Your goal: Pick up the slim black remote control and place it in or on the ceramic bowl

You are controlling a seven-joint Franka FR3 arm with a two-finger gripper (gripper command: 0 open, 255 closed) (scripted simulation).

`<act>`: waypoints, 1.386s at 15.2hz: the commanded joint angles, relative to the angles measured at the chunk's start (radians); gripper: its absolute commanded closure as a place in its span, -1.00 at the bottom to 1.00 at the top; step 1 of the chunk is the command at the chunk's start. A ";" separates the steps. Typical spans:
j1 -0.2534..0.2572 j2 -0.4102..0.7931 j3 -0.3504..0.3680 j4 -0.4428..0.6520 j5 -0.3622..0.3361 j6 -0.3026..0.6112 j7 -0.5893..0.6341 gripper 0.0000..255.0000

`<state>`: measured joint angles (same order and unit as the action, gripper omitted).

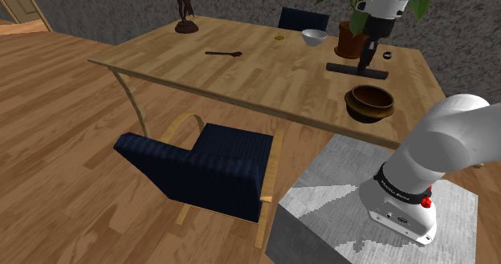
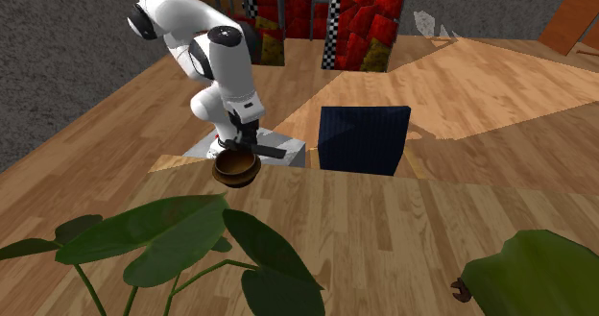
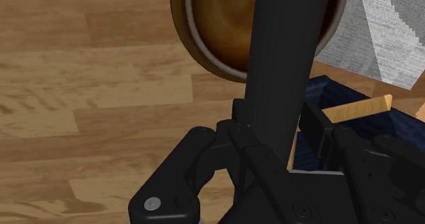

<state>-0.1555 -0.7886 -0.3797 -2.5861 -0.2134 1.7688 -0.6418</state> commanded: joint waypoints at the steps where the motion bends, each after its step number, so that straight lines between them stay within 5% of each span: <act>1: -0.034 -0.069 -0.012 -0.030 -0.028 -0.039 -0.026 1.00; 6: -0.129 -0.233 -0.057 -0.096 -0.105 -0.135 -0.108 1.00; 21: -0.155 -0.220 -0.118 -0.237 -0.165 0.017 -0.108 1.00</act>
<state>-0.3103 -1.0088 -0.4971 -2.8208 -0.3780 1.7837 -0.7497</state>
